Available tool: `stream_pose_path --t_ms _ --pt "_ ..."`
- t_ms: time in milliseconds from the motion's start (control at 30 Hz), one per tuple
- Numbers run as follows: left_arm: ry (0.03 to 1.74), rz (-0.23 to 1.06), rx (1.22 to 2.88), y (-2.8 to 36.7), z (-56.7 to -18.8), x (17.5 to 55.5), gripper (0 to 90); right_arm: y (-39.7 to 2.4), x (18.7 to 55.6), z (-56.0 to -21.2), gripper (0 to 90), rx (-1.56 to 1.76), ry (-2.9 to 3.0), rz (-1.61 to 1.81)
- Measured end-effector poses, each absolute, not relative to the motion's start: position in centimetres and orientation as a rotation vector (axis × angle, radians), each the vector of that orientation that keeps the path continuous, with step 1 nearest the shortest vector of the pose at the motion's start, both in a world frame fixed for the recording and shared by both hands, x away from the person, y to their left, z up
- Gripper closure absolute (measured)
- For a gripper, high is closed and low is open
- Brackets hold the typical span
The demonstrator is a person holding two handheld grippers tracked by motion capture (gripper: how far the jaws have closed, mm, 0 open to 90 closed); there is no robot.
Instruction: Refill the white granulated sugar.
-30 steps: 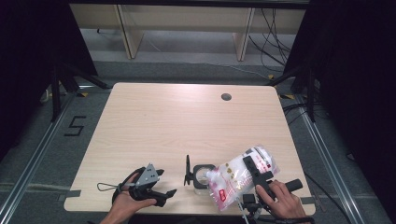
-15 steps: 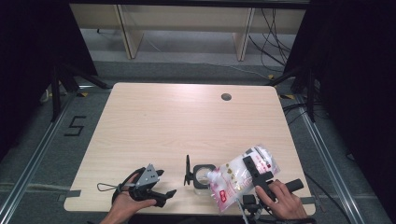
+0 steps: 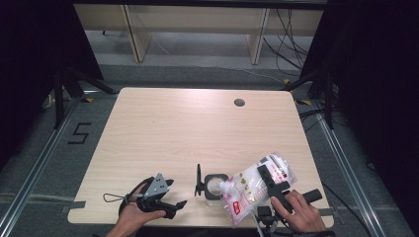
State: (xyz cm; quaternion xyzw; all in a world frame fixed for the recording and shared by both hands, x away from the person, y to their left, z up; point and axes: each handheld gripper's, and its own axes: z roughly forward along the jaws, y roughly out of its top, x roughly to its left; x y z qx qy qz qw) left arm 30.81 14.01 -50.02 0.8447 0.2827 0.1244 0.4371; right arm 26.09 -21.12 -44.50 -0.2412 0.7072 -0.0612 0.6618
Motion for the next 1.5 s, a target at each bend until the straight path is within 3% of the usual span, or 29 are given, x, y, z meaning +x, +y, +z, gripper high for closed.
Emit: stream_pose_path --t_ms 1500 --pt "0.708 0.302 2.1 14.09 -49.87 30.75 16.9 -21.14 25.84 -44.46 40.8 -0.551 1.591 -0.155"
